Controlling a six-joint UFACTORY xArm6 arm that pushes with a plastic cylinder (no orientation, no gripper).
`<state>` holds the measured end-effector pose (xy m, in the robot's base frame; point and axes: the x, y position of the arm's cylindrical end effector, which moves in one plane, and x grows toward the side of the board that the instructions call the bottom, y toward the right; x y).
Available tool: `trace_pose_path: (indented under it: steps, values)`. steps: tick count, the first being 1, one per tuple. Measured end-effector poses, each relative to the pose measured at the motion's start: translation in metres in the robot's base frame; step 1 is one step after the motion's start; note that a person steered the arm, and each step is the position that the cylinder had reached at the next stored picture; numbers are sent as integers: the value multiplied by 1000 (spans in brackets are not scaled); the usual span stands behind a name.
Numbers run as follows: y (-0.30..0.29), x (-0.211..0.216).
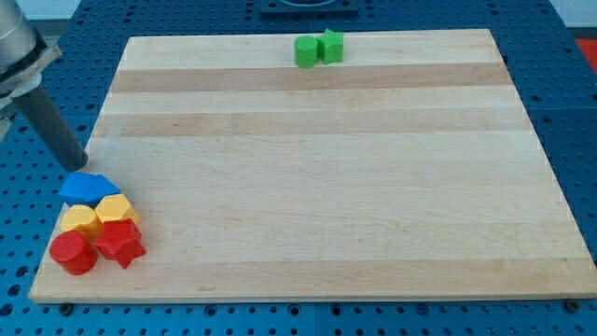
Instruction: Push the blue cube into the yellow heart
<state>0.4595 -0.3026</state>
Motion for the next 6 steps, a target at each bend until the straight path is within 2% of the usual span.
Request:
trace_pose_path:
  steps: [2, 6]
  values:
    - [0, 48]
    - [-2, 60]
